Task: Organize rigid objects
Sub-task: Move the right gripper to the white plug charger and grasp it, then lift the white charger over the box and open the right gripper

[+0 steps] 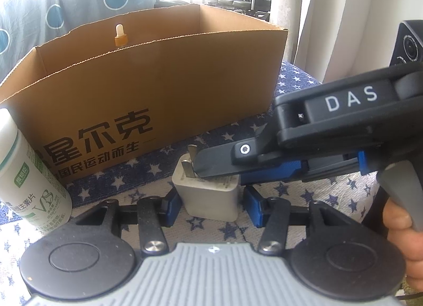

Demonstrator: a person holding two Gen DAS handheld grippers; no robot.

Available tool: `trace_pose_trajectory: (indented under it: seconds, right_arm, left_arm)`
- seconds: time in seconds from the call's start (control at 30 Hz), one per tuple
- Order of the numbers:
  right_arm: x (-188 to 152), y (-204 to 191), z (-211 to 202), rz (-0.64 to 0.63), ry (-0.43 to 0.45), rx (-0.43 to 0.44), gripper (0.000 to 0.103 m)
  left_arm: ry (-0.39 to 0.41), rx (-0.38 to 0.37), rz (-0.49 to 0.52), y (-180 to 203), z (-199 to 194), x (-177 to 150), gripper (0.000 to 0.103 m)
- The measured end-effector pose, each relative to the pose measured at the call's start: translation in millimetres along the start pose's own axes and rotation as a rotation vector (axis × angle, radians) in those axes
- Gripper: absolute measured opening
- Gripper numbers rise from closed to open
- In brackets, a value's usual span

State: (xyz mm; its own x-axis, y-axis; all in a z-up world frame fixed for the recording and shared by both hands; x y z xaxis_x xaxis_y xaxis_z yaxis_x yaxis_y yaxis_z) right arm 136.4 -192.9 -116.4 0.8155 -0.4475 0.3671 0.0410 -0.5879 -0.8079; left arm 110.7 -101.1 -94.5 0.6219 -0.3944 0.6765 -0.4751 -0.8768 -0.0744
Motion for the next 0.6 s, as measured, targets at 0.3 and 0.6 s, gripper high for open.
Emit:
trace_pose_trajectory:
  seconds: [0.3,0.6]
  right_arm:
    - [-0.1,-1.0,-1.1,-0.002,0.004,0.001,0.039]
    - [-0.2,-1.6,-1.9,-0.003,0.004,0.001,0.039]
  left_arm:
    - [0.004,0.006,-0.004,0.7,-3.8,-2.4,0.049]
    - [0.005,0.008,-0.003,0.6,-4.5,-2.4,0.049]
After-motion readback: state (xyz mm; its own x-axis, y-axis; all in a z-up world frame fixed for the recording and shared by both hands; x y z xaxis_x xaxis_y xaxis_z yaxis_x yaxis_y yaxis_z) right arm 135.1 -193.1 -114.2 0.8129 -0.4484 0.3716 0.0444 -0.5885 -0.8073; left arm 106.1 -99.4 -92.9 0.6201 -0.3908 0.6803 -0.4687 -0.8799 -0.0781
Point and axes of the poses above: each gripper's, at about its wrist camera, not at the fingertips, and z roughly the way its jaws point, y to its right, x to its top, the point moved 6 cm from there along z, roughly the way its jaws point, and after that the axes turned 9 degrees about z, right-handed, at the moved point
